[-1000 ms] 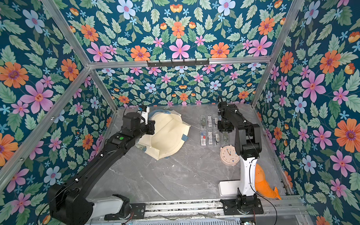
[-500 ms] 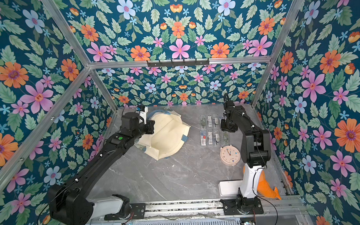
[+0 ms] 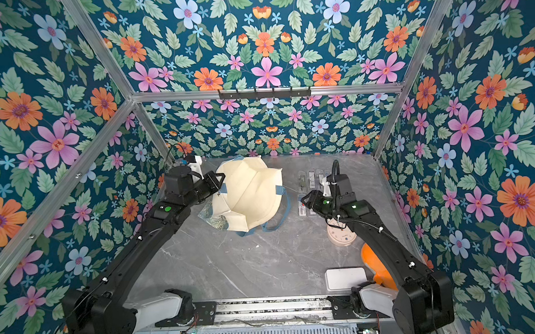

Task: Take out the compass set from the canvas bag
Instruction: Place the canvas bag at the center of the board.

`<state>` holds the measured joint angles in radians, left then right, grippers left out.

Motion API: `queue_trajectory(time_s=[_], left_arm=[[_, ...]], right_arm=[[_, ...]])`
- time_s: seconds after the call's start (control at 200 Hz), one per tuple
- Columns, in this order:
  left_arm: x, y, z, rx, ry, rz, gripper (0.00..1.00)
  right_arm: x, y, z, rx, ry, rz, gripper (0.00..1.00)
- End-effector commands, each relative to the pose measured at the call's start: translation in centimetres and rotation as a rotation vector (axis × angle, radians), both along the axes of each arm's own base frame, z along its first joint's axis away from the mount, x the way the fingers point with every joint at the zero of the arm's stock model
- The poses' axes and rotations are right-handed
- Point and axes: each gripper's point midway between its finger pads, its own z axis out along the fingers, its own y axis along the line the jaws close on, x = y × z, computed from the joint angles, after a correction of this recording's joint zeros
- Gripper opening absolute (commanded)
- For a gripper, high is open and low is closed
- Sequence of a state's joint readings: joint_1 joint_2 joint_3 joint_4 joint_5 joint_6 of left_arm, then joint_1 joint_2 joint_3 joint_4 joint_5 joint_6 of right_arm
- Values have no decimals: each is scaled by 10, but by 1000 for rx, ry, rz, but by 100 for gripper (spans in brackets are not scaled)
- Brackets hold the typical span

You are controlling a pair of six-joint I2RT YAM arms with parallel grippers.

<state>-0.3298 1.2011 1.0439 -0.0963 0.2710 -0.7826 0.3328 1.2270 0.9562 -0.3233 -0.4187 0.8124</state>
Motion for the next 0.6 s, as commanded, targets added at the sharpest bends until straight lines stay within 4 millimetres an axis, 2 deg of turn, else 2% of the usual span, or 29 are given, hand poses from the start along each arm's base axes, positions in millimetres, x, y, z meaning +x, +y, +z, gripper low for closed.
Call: queue_trajectory(time_s=[0.0, 0.24, 0.405, 0.46, 0.5, 0.51, 0.53, 0.595], left_arm=[[-1, -4, 18, -140, -37, 10, 0], [-6, 5, -7, -171, -6, 42, 0], [-6, 11, -16, -178, 6, 54, 0], [-6, 12, -16, -184, 5, 54, 0], [-6, 12, -15, -185, 3, 52, 0], [-6, 12, -15, -185, 3, 52, 0], [-6, 13, -15, -186, 1, 53, 0], [-6, 15, -14, -190, 1, 55, 0]], right_arm=[[13, 28, 12, 122, -30, 25, 64], [25, 61, -37, 108, 47, 48, 66], [30, 98, -51, 106, 64, 102, 61], [34, 109, -60, 101, 81, 115, 56], [38, 117, -58, 131, 79, 123, 51], [40, 119, -69, 125, 103, 122, 49], [41, 123, -74, 129, 118, 126, 47], [48, 131, -76, 139, 129, 135, 34]])
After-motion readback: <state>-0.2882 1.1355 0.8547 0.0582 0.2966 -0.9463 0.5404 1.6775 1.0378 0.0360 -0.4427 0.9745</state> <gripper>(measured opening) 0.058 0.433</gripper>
